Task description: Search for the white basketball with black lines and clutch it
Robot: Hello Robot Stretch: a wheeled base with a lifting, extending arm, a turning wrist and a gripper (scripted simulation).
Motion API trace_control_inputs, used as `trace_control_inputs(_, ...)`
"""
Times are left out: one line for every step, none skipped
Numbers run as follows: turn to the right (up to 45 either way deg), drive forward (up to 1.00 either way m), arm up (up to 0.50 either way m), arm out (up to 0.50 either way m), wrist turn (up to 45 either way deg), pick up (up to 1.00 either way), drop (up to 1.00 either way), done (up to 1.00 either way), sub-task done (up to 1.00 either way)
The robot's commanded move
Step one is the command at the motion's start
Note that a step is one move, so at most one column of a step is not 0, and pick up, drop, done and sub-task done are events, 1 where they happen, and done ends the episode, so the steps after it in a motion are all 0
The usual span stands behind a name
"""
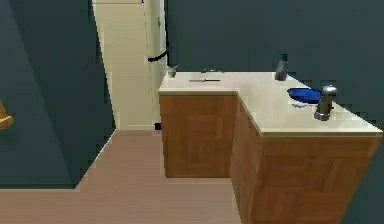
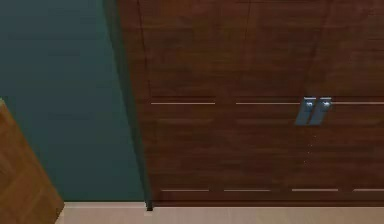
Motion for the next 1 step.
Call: trace_control_inputs(-45.0, 0.00, 0.00, 0.00, 0.0, 0.00, 0.00, 0.00, 0.00)
